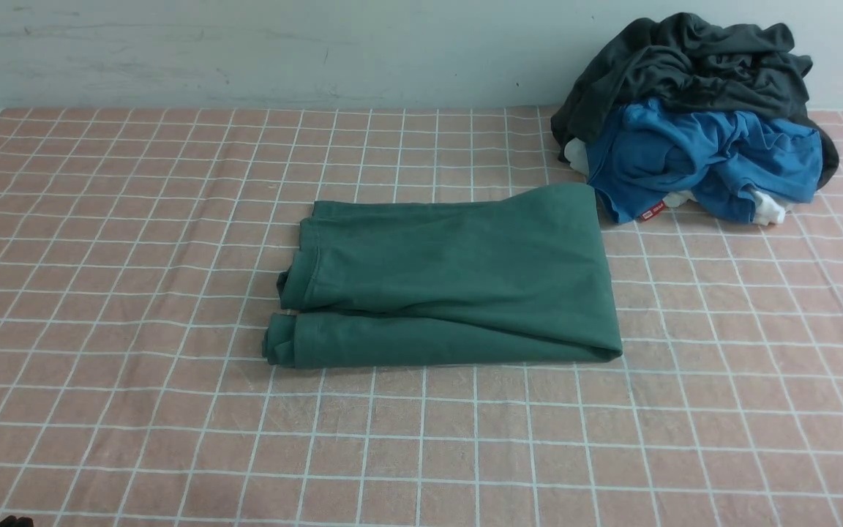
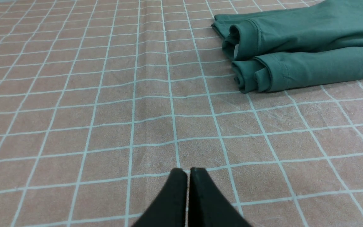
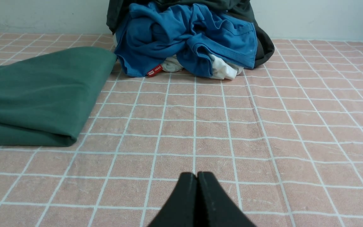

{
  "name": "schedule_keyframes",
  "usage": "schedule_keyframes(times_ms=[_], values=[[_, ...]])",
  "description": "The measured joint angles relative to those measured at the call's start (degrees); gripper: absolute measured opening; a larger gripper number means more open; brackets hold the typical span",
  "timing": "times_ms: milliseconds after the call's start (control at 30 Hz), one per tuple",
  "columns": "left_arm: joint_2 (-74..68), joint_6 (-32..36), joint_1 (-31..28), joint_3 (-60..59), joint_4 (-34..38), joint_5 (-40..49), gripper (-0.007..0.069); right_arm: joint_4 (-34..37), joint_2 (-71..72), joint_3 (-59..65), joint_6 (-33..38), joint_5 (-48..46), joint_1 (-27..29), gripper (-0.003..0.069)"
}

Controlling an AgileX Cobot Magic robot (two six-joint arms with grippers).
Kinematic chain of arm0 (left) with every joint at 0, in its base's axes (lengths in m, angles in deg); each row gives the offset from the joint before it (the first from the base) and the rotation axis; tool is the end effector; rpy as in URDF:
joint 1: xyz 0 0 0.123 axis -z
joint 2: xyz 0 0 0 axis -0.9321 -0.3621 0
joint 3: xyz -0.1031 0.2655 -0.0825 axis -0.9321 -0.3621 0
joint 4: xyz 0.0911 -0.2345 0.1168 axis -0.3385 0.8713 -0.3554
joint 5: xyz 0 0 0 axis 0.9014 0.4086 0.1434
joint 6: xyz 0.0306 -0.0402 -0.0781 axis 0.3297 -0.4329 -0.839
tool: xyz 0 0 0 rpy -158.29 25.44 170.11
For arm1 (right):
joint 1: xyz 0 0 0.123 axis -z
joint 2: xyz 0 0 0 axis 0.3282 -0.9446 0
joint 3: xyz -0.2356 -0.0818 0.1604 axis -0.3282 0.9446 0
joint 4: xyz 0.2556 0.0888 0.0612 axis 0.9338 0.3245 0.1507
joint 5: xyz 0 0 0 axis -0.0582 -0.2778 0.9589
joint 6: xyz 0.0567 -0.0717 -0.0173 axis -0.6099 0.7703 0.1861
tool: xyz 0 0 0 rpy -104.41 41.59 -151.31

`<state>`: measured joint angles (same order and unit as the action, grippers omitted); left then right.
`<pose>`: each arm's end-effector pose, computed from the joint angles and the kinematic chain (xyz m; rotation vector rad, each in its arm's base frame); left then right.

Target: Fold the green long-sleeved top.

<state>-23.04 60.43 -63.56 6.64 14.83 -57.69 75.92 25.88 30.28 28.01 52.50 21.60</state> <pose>0.0683 -0.0098 0.1726 0.1386 1.8594 -0.0781 0.0693 -0.0029 0.1726 0.0702 1.8537 -0.0066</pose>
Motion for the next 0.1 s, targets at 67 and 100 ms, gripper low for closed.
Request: schedule_keyframes(times_ms=[67, 100], values=[[0.0, 0.0, 0.0, 0.0, 0.0, 0.0, -0.0004, 0.0, 0.0, 0.0, 0.0, 0.0, 0.0, -0.0014], [0.0, 0.0, 0.0, 0.0, 0.0, 0.0, -0.0004, 0.0, 0.0, 0.0, 0.0, 0.0, 0.0, -0.0014]])
